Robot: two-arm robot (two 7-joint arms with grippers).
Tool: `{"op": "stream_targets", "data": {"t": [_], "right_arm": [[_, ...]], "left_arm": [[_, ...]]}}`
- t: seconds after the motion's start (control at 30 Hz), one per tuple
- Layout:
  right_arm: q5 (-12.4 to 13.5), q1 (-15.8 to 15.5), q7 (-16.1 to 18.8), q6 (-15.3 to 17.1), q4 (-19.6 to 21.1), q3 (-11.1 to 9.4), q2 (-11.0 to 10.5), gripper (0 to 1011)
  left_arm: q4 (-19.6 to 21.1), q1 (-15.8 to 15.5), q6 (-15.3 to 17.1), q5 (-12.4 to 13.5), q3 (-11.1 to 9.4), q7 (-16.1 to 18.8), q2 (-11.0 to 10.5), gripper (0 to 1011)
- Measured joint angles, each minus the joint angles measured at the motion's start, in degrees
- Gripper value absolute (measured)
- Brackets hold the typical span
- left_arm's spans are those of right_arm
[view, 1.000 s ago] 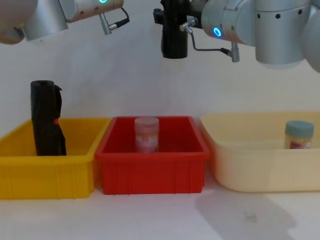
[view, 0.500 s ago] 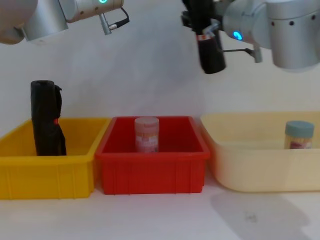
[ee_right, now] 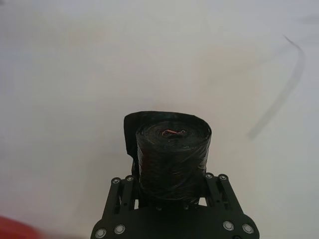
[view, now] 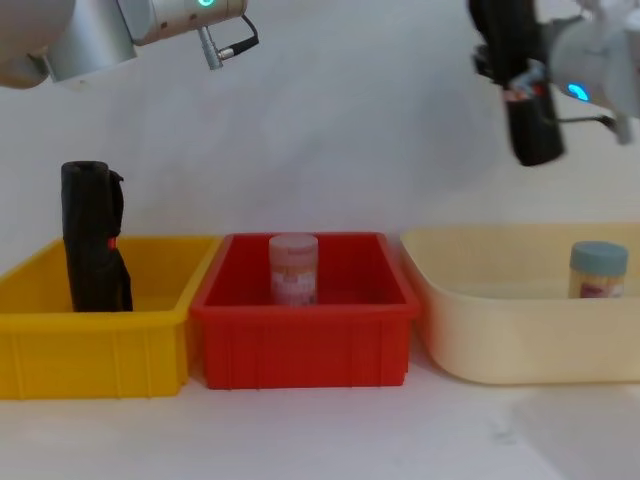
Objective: Pick up the garbage bag with the one hand and transfer it to the other hand.
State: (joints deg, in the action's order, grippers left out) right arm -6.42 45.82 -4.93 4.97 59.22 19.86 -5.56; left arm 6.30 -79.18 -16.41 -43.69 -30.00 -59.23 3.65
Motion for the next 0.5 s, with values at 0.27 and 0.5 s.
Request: {"op": "stream_targets", "data": {"t": [0.27,0.5], "right_arm": [[0.0,-3.2,-0.7,2.9,3.9,-2.5,-3.1,726],[0.1,-4.9,-1.1,4.4,5.9,-3.8,-4.6,921]], "left_arm": [[0.0,0.0,0.0,0.0,0.0,0.0,0.0,1002],[0.0,0.0,0.0,0.0,0.0,0.0,0.0,1002]]}}
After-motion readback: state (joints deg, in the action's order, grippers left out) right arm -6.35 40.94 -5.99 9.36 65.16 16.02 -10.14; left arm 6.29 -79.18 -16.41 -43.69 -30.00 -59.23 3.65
